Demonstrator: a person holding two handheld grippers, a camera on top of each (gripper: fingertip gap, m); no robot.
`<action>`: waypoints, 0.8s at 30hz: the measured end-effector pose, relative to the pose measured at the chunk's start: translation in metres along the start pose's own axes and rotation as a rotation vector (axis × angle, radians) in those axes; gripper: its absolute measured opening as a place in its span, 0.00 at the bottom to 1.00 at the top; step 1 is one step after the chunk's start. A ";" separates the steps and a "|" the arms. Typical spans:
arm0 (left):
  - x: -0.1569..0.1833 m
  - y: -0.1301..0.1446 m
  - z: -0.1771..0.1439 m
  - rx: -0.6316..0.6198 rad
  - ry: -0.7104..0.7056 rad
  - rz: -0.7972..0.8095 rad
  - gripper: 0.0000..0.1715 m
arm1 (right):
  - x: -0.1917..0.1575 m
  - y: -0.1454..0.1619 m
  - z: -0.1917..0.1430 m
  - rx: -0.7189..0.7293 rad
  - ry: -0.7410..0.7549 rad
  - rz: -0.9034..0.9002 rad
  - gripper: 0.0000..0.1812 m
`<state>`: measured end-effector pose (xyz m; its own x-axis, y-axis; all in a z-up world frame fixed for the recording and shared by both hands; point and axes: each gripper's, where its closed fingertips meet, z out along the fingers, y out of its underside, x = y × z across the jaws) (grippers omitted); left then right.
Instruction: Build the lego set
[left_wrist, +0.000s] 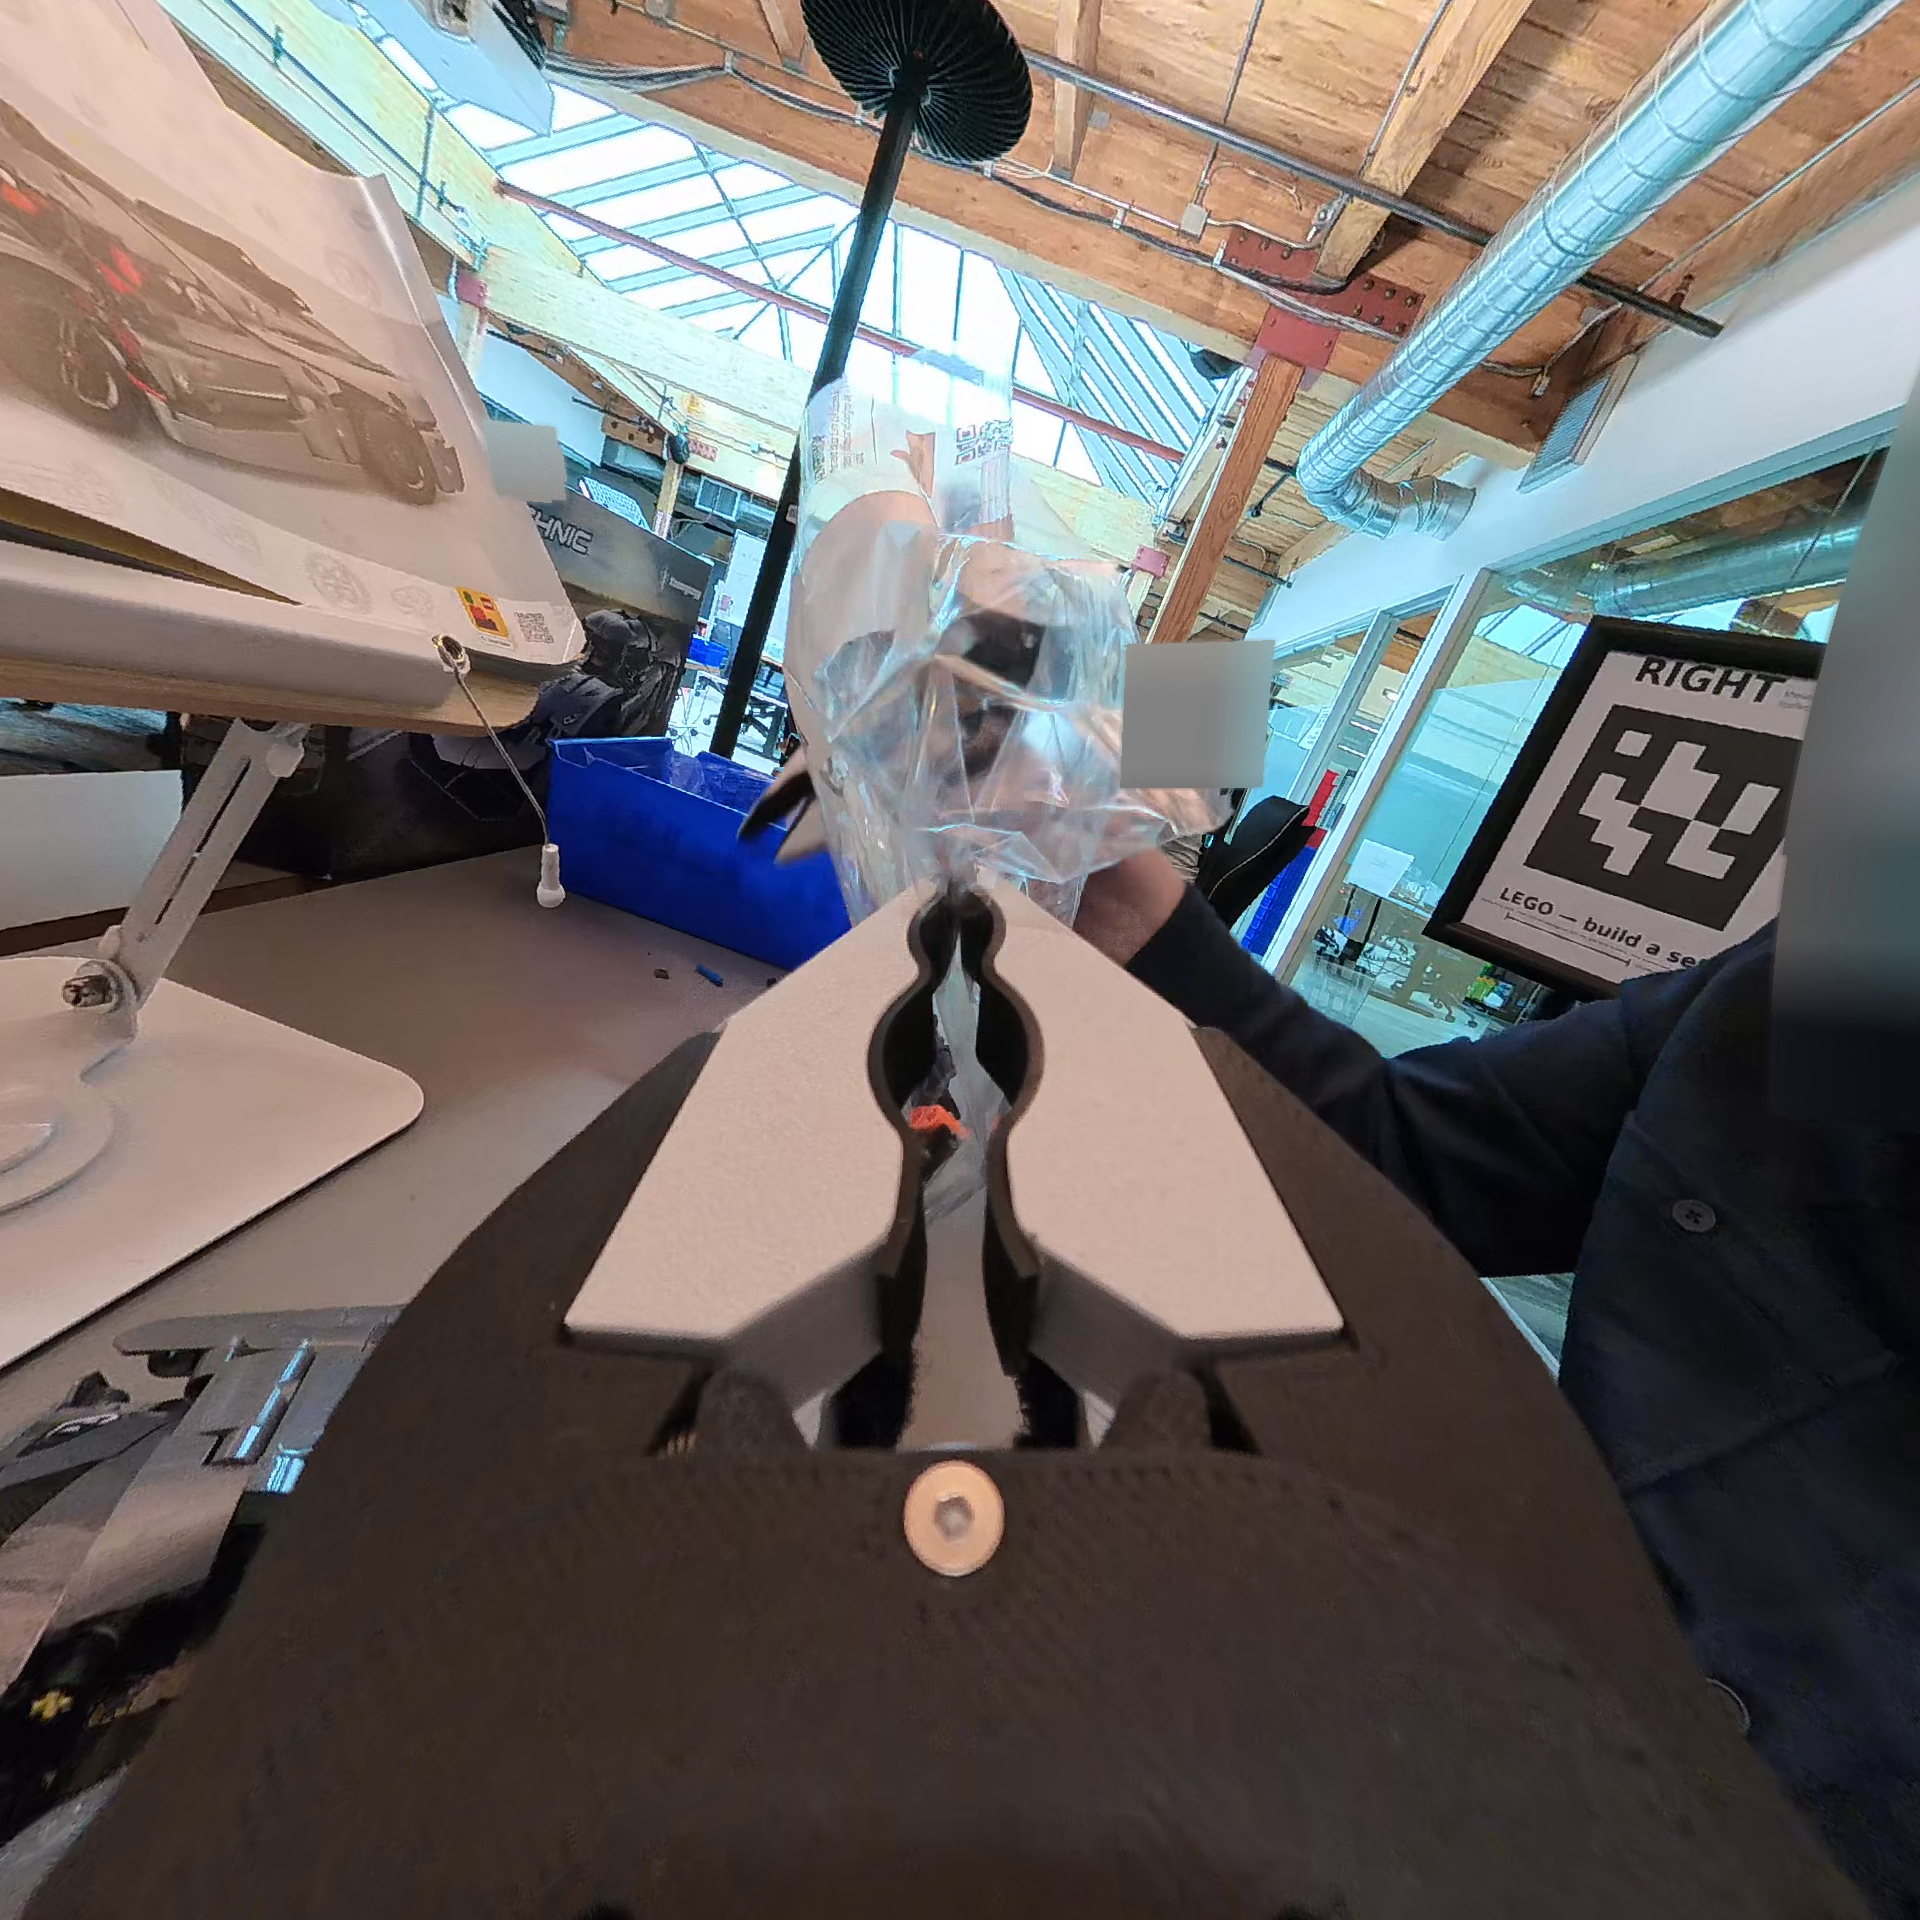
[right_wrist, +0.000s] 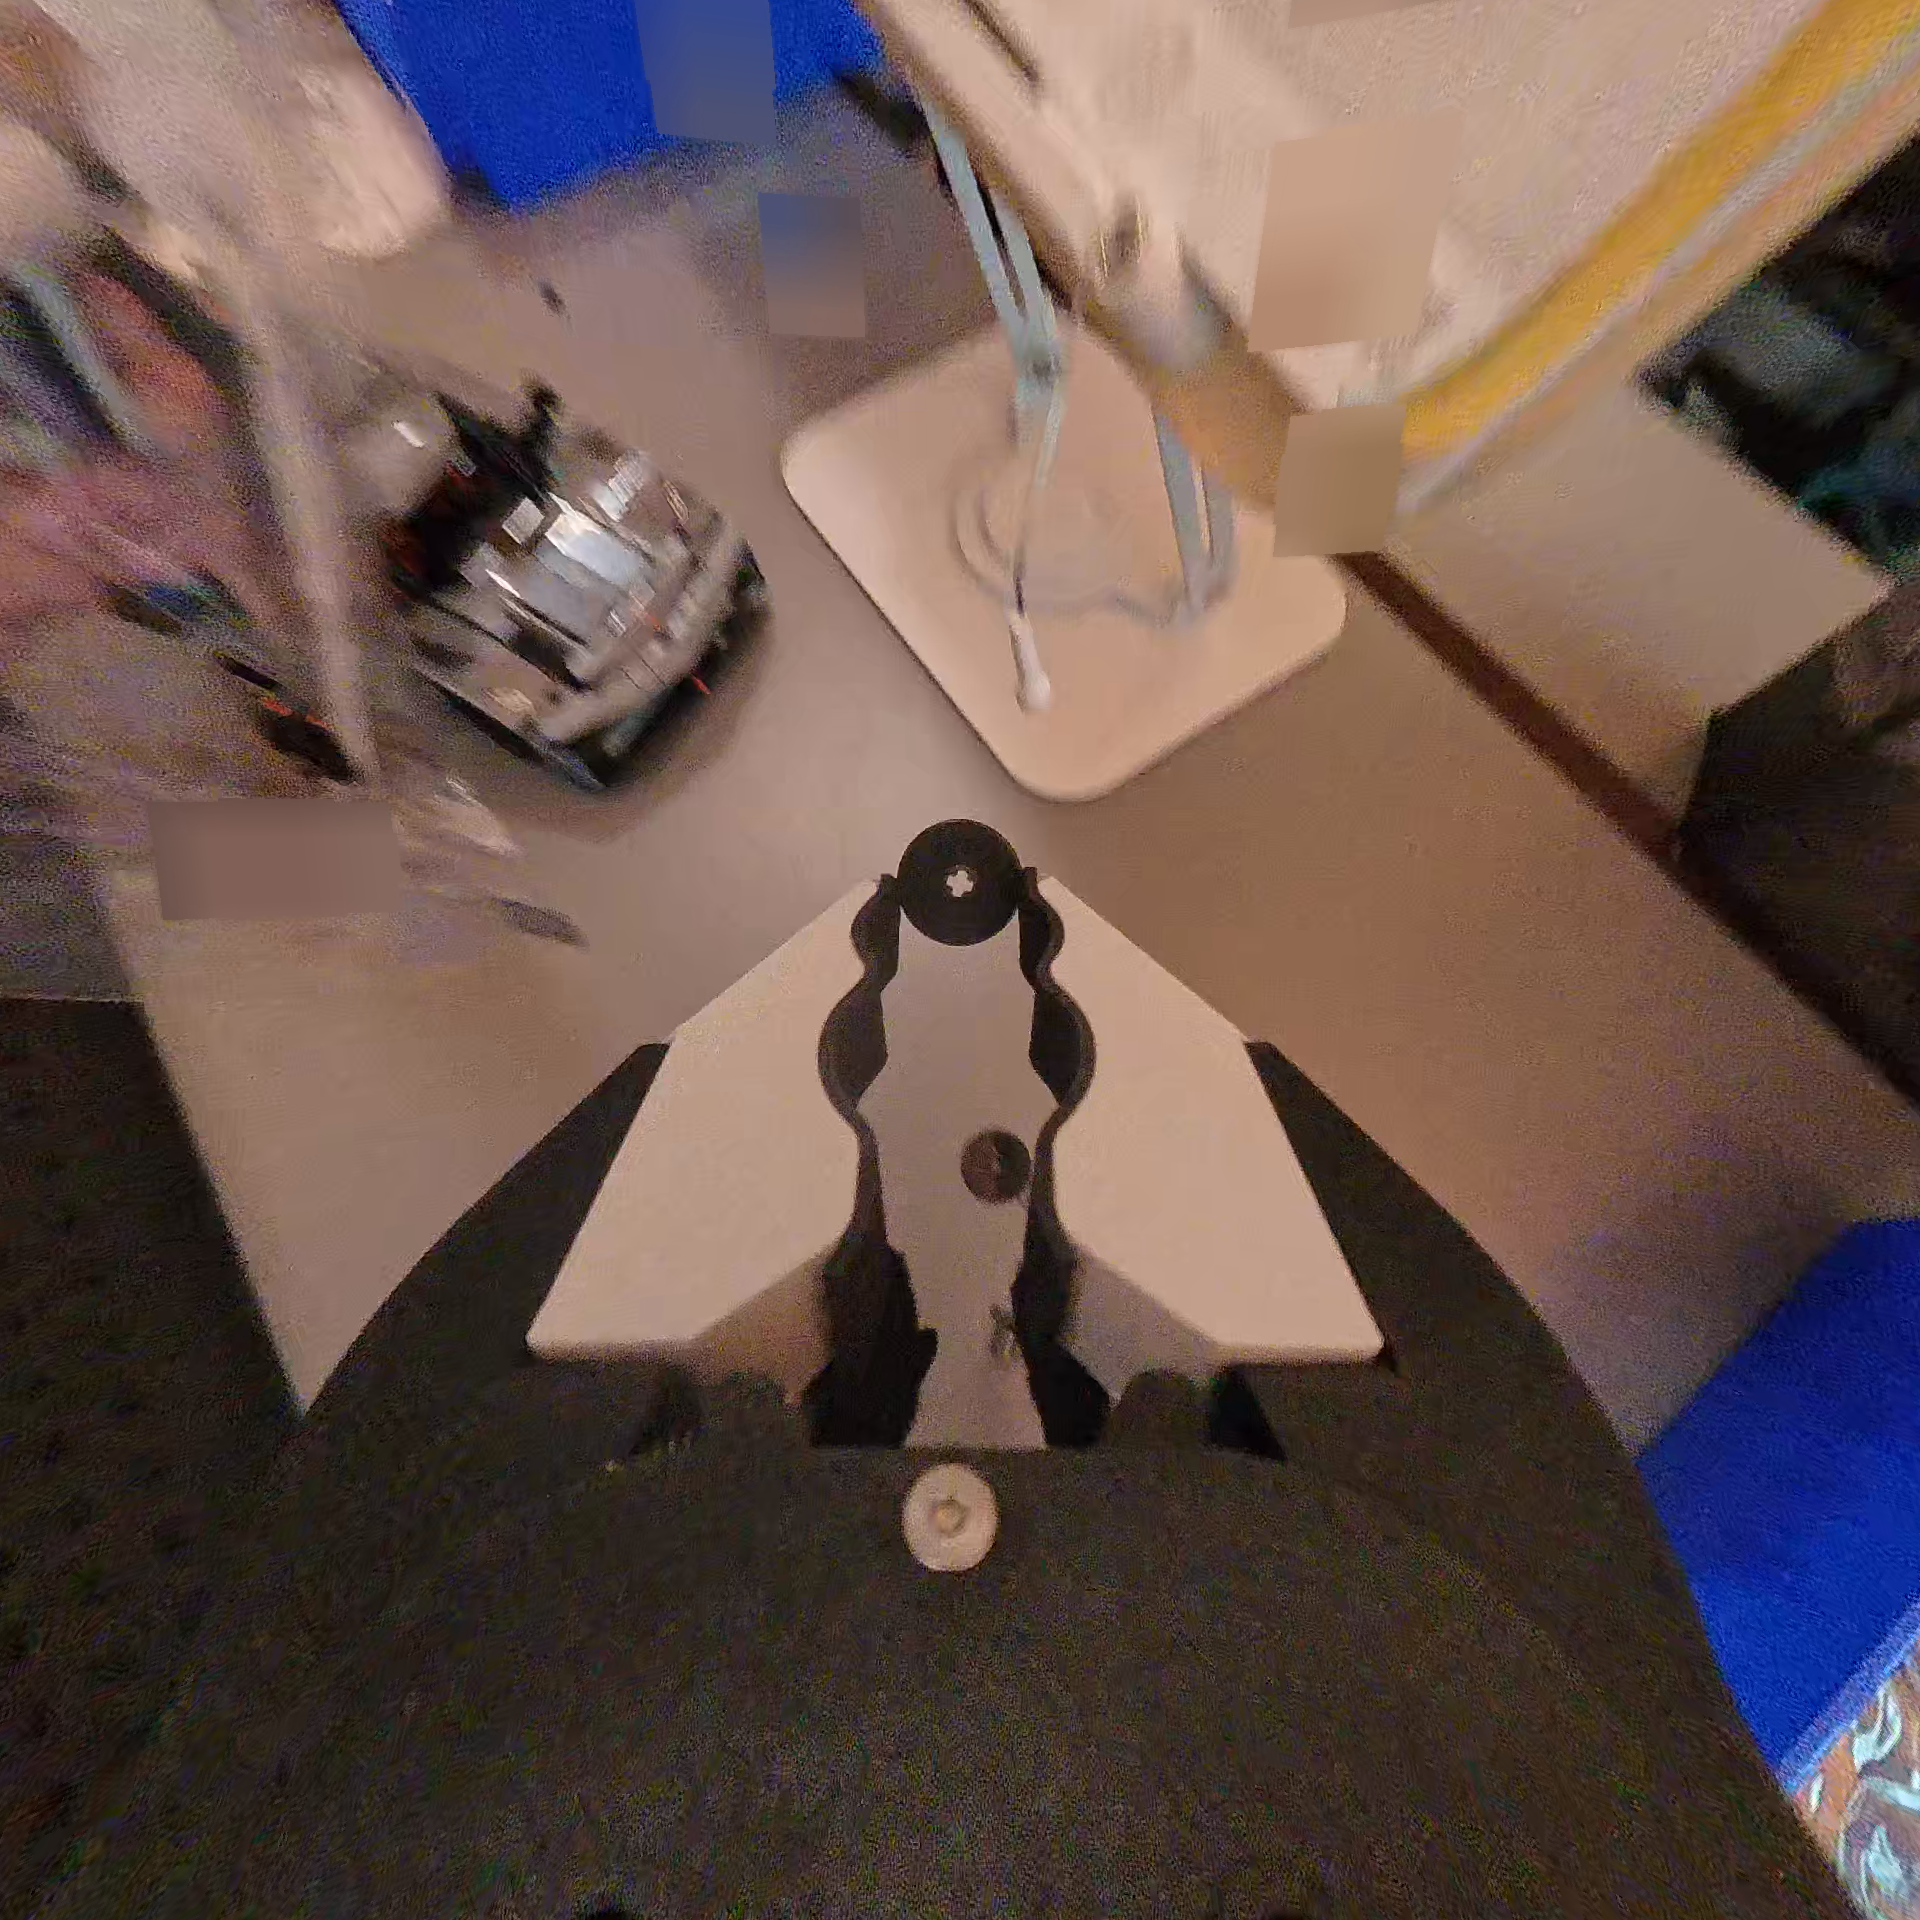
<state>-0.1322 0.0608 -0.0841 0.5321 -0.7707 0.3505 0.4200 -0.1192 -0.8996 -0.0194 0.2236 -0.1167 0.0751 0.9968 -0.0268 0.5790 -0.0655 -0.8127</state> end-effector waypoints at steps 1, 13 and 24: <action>0.000 0.001 0.001 -0.004 0.002 -0.001 0.00 | -0.011 -0.026 -0.017 0.092 -0.024 -0.029 0.11; -0.001 0.002 0.000 -0.004 -0.002 -0.004 0.00 | -0.063 -0.078 -0.021 0.130 -0.081 -0.174 0.19; 0.000 0.002 0.001 -0.008 0.003 -0.003 0.00 | 0.021 0.121 0.033 -0.472 0.053 -0.040 0.22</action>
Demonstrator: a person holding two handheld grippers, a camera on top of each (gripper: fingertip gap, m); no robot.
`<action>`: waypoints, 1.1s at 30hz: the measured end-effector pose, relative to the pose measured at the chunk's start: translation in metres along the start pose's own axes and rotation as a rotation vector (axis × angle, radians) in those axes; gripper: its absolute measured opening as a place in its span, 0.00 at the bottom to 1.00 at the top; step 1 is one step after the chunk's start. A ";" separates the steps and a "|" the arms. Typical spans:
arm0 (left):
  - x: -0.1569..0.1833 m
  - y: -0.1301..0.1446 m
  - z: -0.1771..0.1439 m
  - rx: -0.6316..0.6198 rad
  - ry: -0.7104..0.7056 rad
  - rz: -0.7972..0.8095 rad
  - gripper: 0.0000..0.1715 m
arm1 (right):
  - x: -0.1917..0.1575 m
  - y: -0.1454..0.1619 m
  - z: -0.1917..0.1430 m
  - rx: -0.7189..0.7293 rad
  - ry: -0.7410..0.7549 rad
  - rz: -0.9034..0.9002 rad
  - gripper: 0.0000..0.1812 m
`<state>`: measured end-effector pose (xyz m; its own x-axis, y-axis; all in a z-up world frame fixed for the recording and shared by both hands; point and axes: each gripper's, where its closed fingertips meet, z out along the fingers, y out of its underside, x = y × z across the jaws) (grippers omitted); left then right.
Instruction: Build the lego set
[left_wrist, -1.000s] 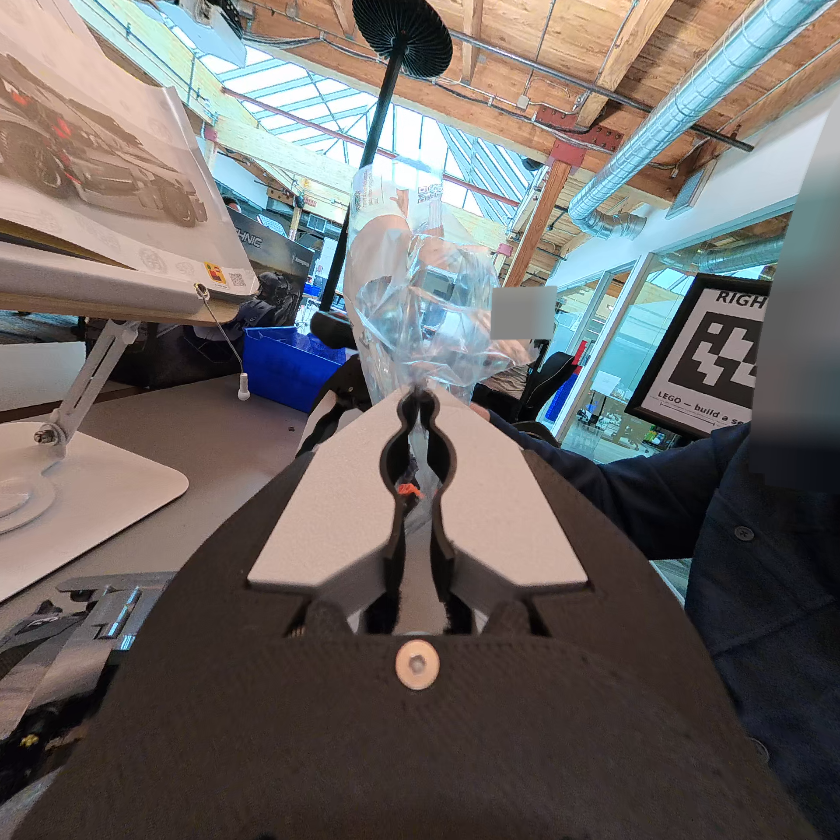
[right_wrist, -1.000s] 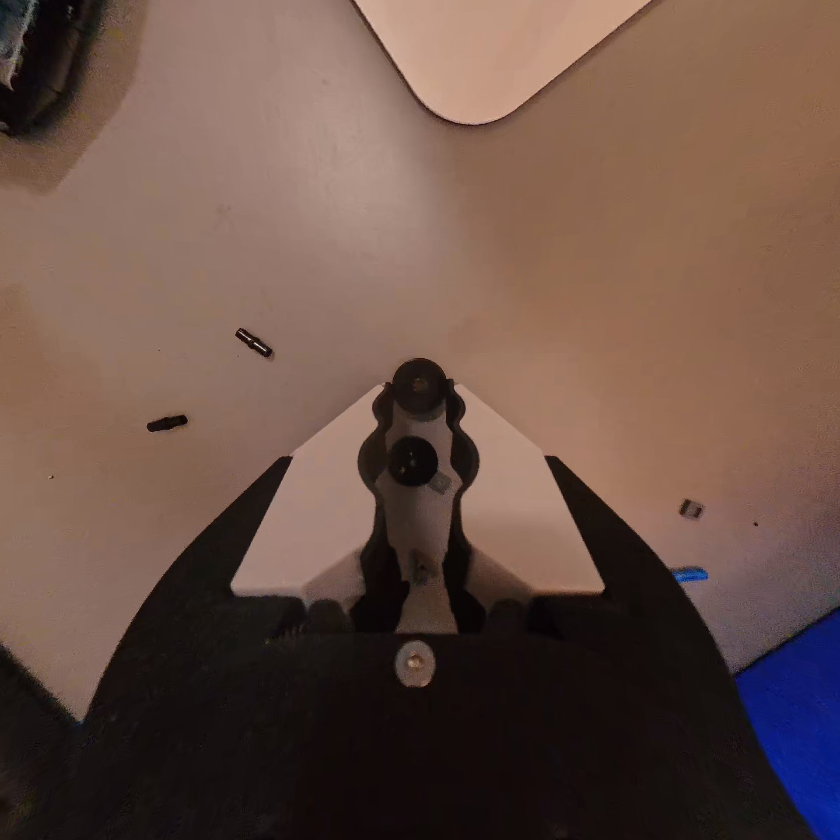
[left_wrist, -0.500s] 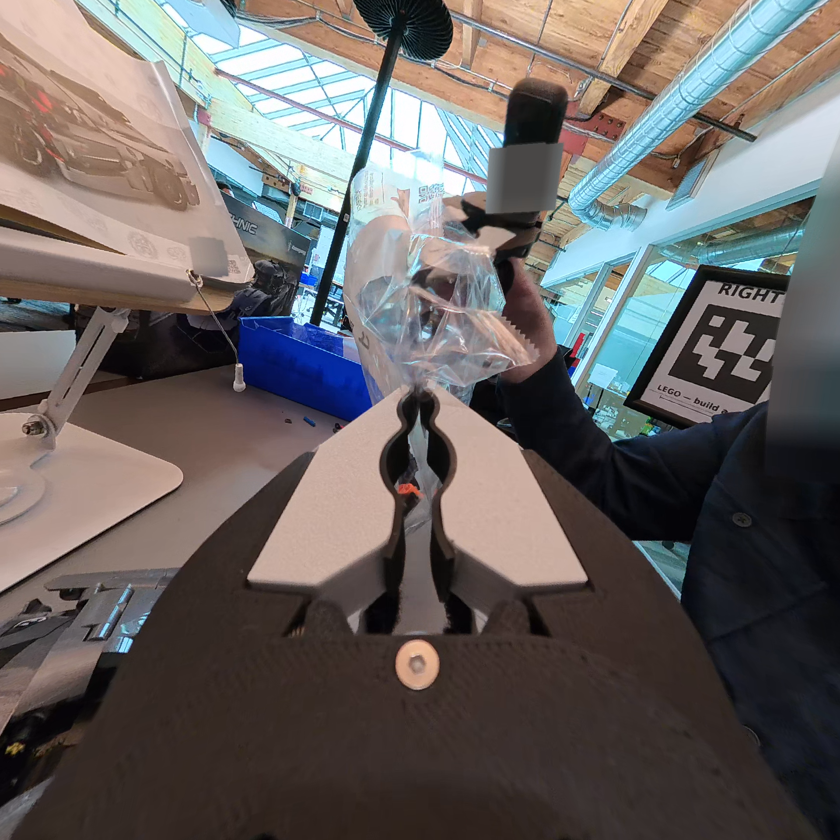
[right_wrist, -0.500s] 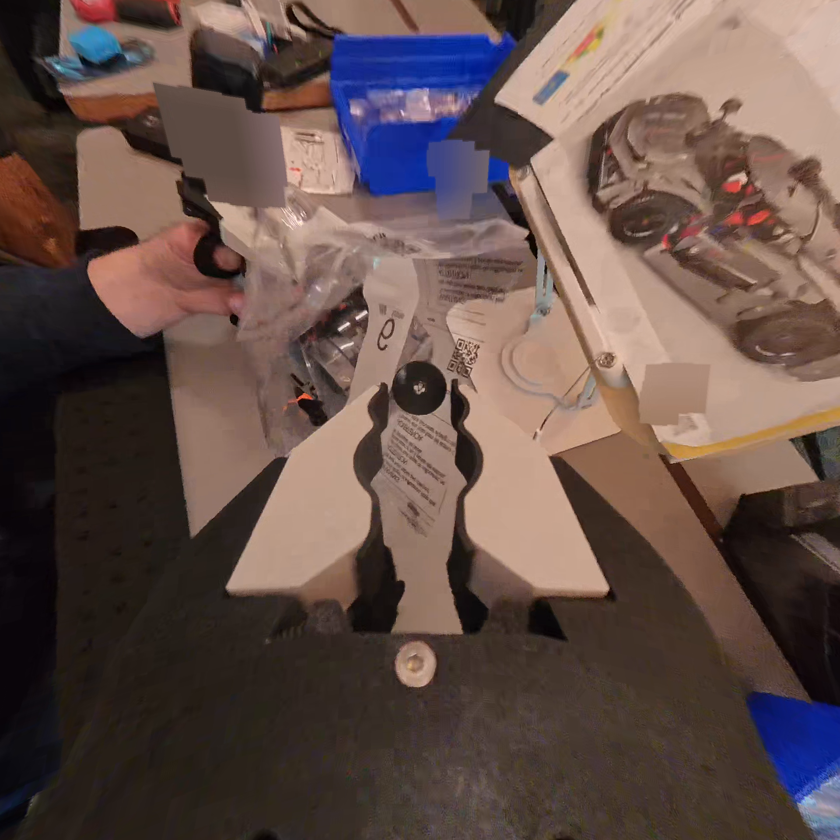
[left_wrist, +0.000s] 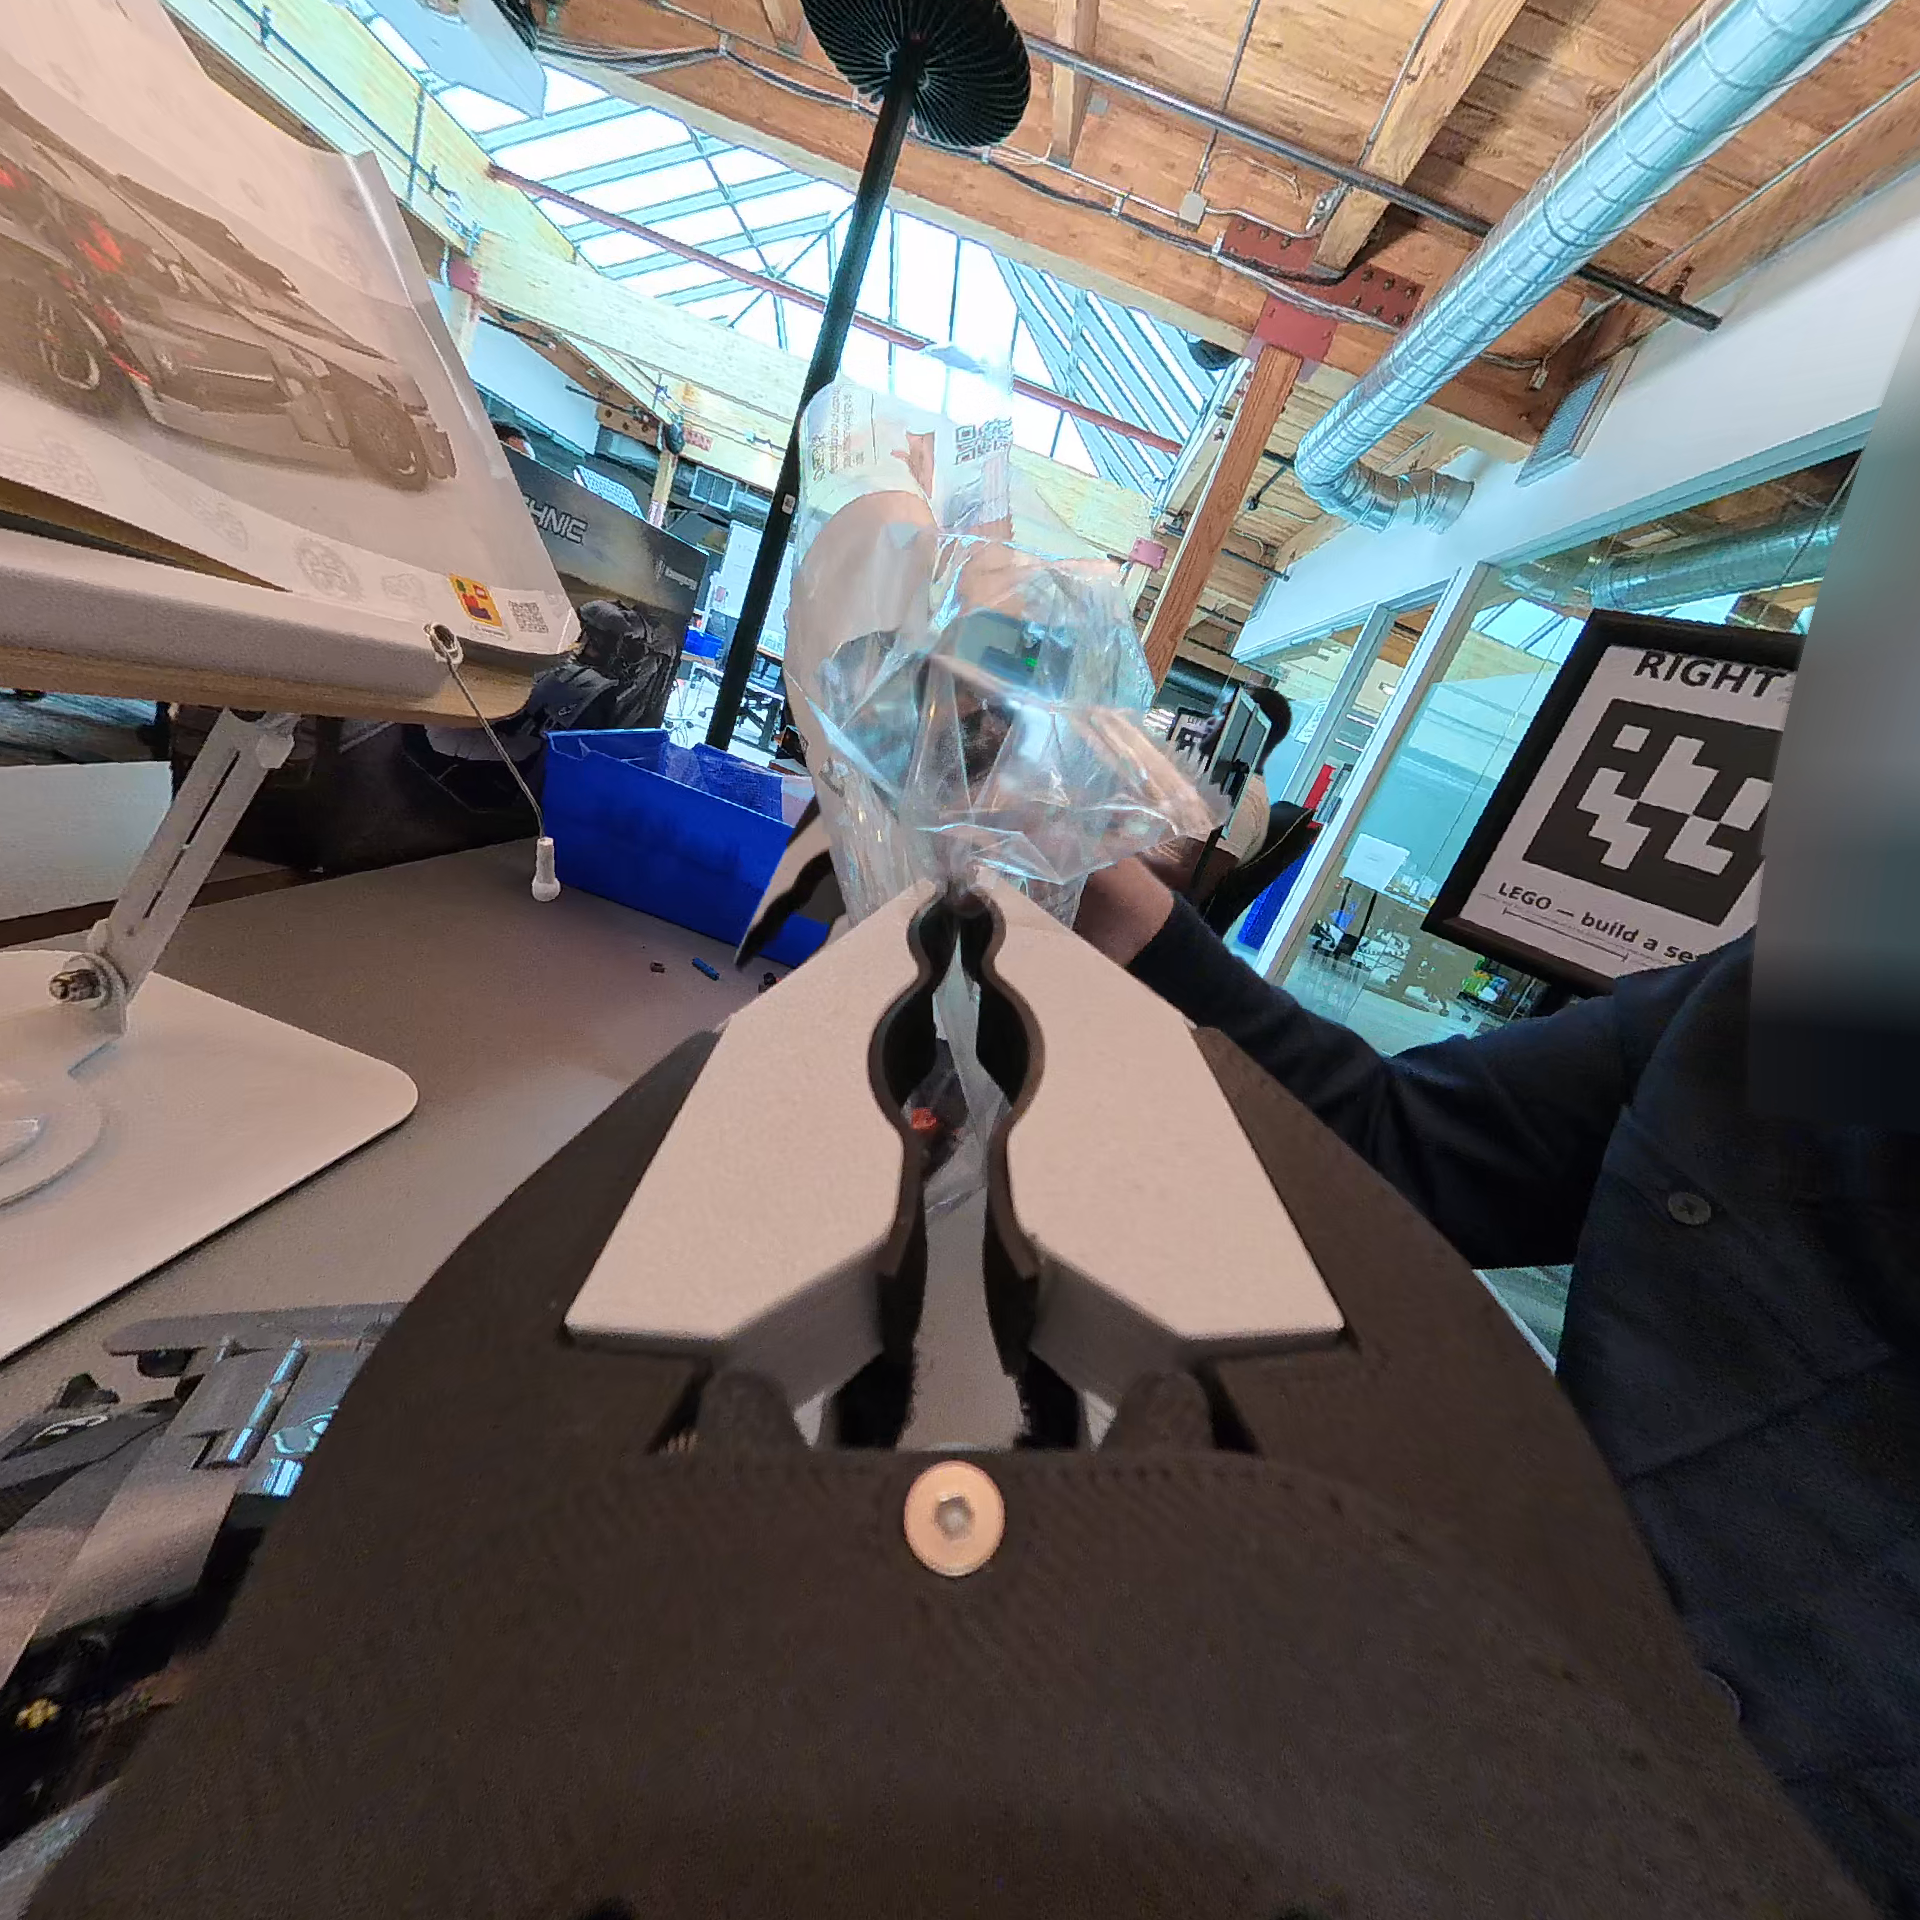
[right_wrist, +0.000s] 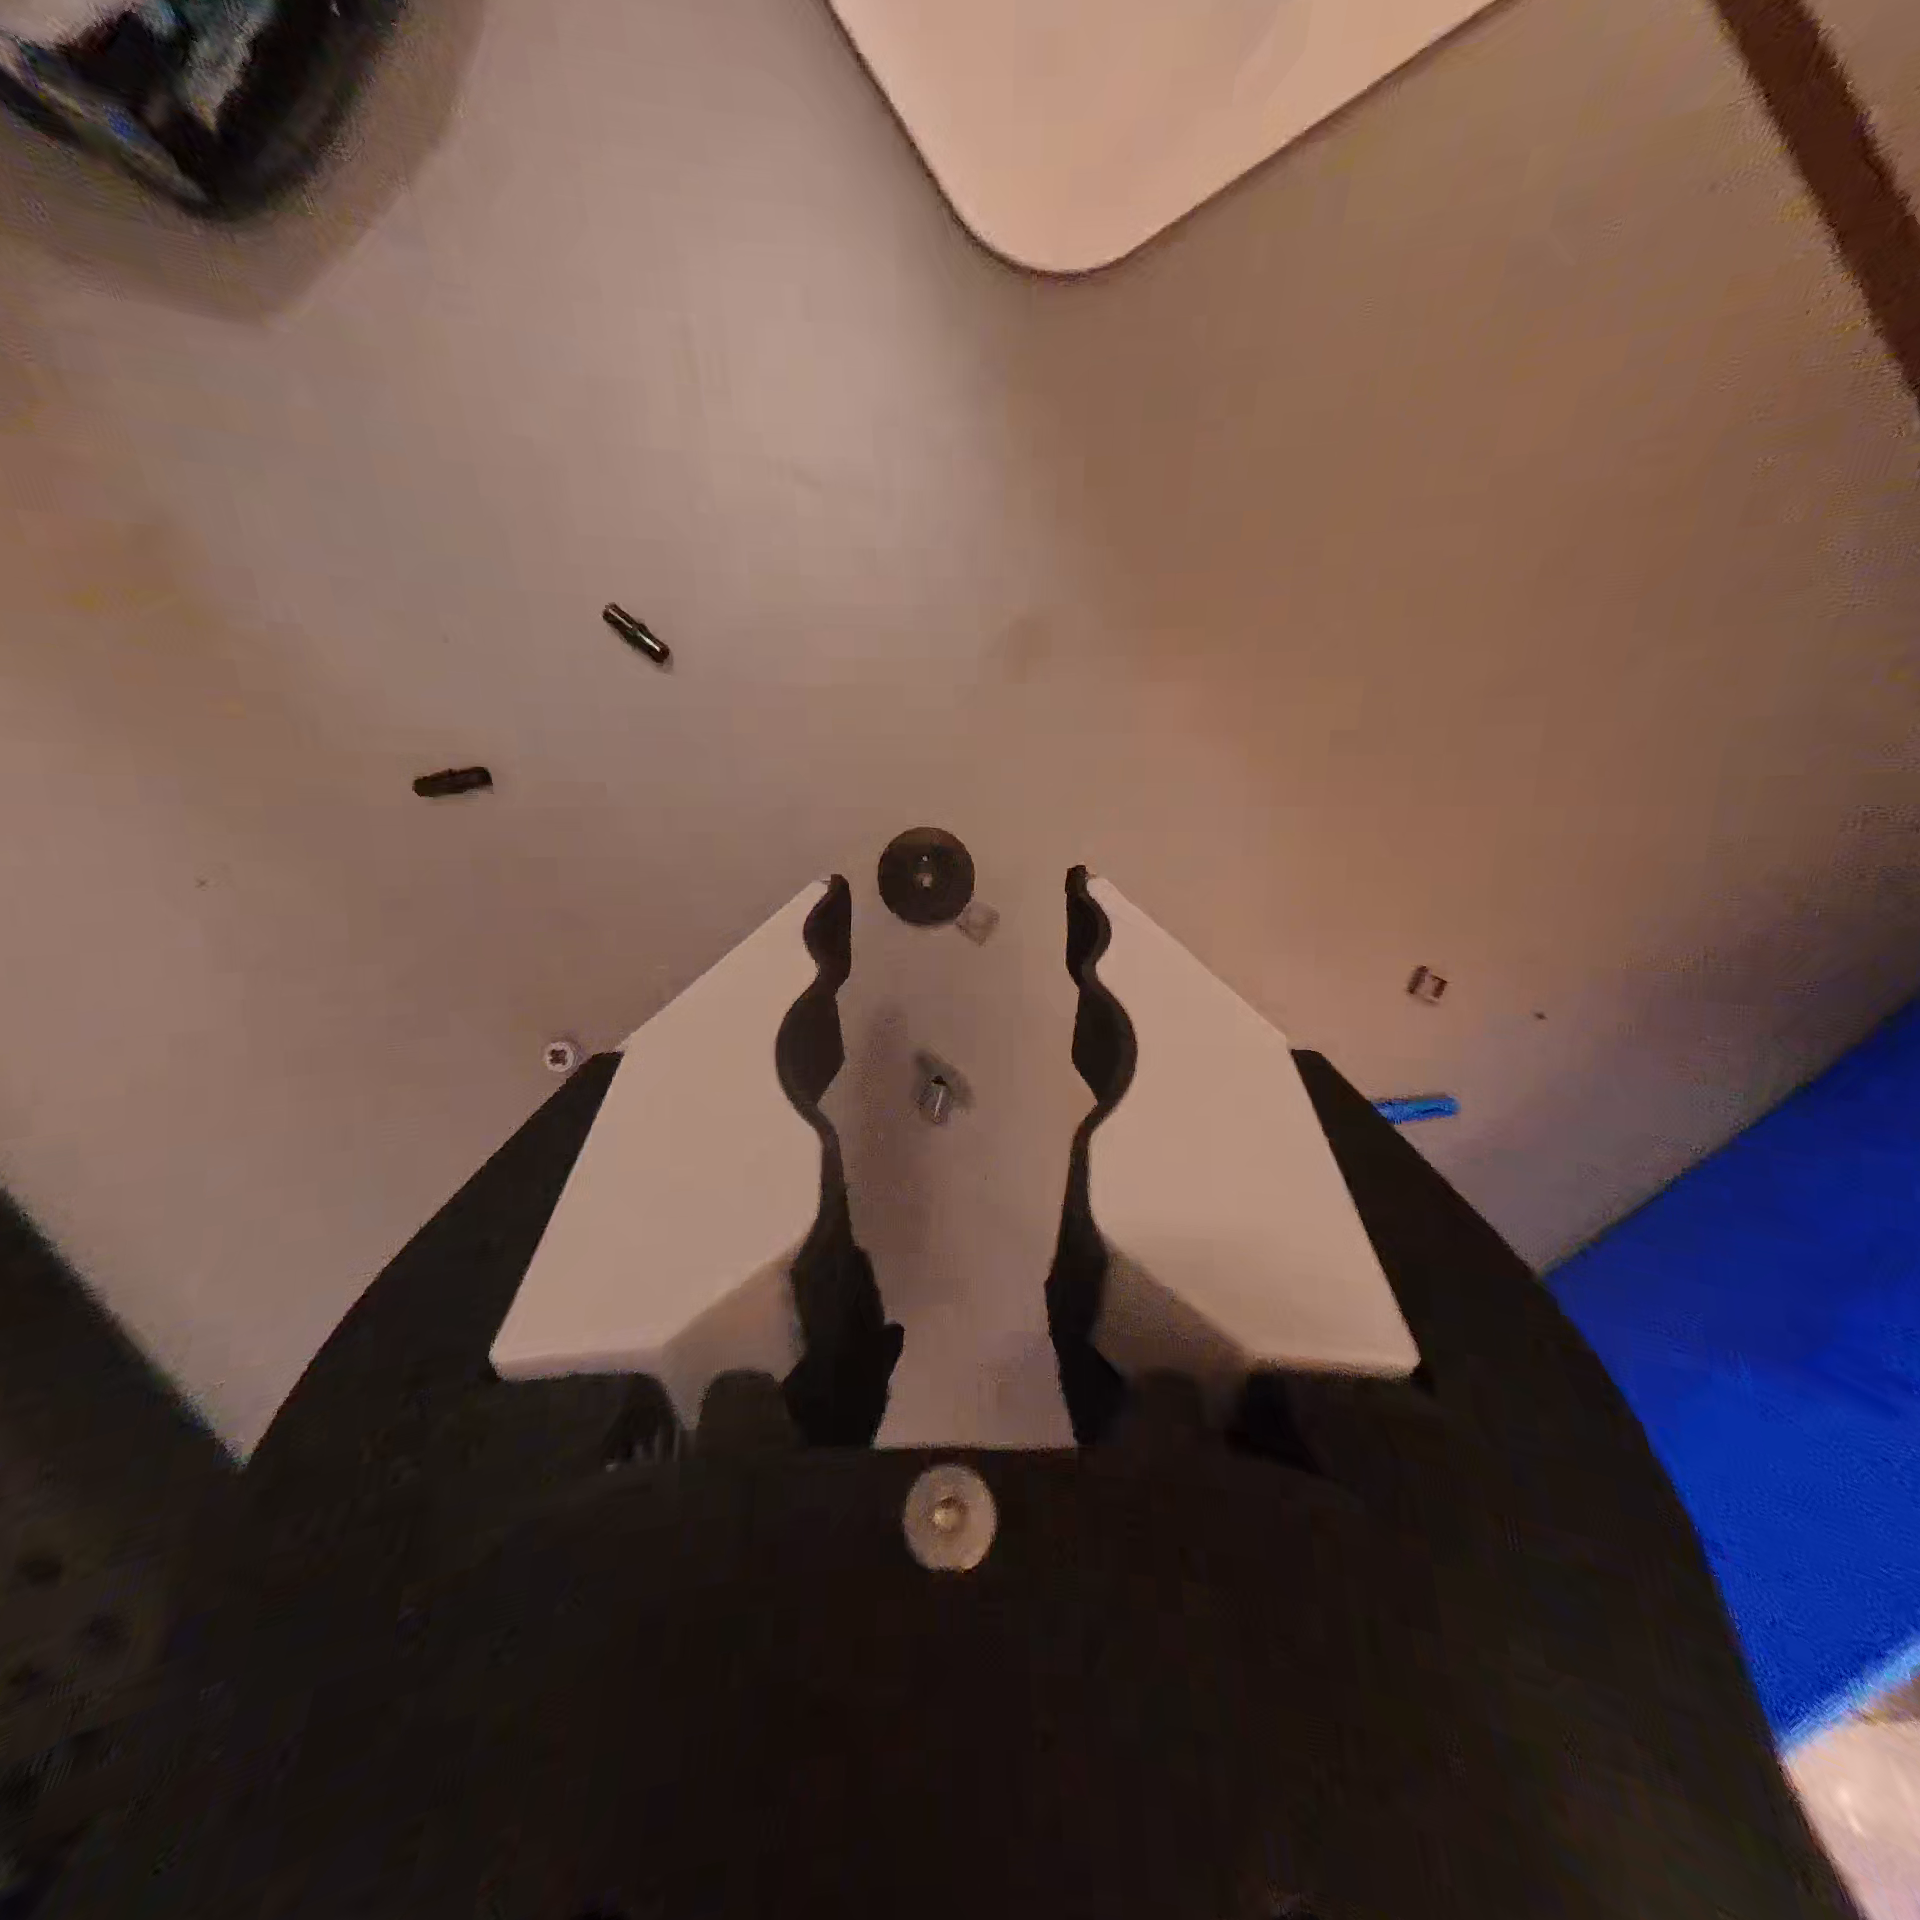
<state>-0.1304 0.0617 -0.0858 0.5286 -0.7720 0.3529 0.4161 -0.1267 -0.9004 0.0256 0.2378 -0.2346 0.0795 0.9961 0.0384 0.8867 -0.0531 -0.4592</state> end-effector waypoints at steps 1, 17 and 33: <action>0.000 0.000 0.000 0.000 -0.002 0.000 0.00 | -0.002 0.004 0.009 -0.025 -0.013 -0.021 0.21; 0.000 -0.002 -0.002 0.008 -0.004 0.004 0.00 | -0.007 0.006 0.026 -0.041 -0.079 -0.030 0.00; 0.001 -0.011 -0.008 0.046 -0.007 0.012 0.00 | -0.087 -0.087 0.082 0.054 -0.177 -0.175 0.22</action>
<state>-0.1405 0.0568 -0.0778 0.5393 -0.7687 0.3438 0.4430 -0.0883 -0.8922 -0.0958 0.1618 -0.2712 -0.1582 0.9869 -0.0325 0.8539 0.1202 -0.5064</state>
